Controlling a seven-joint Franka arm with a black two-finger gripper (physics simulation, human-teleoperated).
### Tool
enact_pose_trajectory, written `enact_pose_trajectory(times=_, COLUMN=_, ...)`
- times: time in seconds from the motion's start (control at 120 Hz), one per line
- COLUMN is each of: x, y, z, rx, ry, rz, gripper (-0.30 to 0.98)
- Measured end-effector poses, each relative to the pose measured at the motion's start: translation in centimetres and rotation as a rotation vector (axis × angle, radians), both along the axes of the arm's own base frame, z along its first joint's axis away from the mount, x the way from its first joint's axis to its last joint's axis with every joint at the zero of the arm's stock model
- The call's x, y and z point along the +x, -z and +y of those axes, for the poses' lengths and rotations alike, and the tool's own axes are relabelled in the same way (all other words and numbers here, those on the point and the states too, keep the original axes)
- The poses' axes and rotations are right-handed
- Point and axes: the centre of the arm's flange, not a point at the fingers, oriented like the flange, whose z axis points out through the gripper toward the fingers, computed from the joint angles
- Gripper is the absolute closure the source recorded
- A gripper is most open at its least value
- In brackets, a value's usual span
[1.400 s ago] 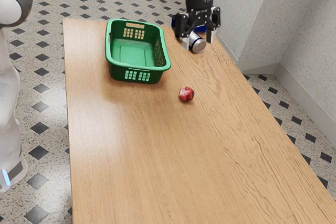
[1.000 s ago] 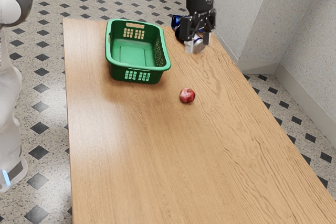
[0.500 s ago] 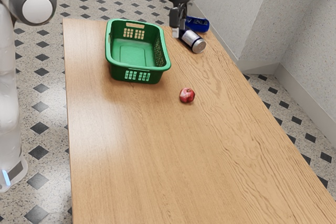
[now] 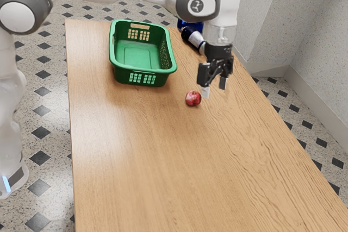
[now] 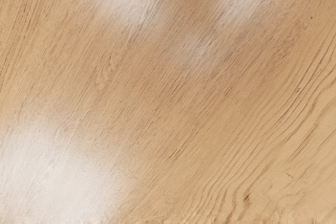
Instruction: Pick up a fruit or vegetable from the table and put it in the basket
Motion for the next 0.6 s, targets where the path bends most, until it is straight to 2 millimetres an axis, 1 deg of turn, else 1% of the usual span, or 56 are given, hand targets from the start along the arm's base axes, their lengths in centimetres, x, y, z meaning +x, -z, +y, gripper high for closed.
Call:
enact_pose_trajectory(times=0.058, x=-0.2, y=0.0, z=-2.2, rx=-0.001, ry=0.042, rz=-0.011, gripper=0.0)
enact_pose_trajectory(times=0.117, x=-0.5, y=0.2, z=-3.6, rx=-0.001, ry=0.072, rz=-0.015, gripper=0.0)
enact_pose_trajectory(times=0.192, x=-0.7, y=0.9, z=-4.7, rx=-0.001, ry=0.098, rz=-0.016, gripper=0.0)
enact_pose_trajectory(times=0.275, x=-0.8, y=1.3, z=-5.1, rx=0.0, ry=0.115, rz=-0.021, gripper=0.0)
enact_pose_trajectory(times=0.35, x=-0.8, y=1.6, z=-4.9, rx=0.001, ry=0.123, rz=-0.025, gripper=0.0)
enact_pose_trajectory(times=0.425, x=-0.6, y=1.8, z=-4.2, rx=0.003, ry=0.121, rz=-0.027, gripper=0.0)
enact_pose_trajectory(times=0.492, x=-0.5, y=2.3, z=-3.1, rx=0.005, ry=0.112, rz=-0.022, gripper=0.0)
enact_pose_trajectory(times=0.533, x=-0.6, y=2.3, z=-2.2, rx=0.006, ry=0.105, rz=-0.025, gripper=0.0)
enact_pose_trajectory(times=0.6, x=-0.8, y=2.9, z=-0.7, rx=0.006, ry=0.092, rz=-0.016, gripper=0.0)
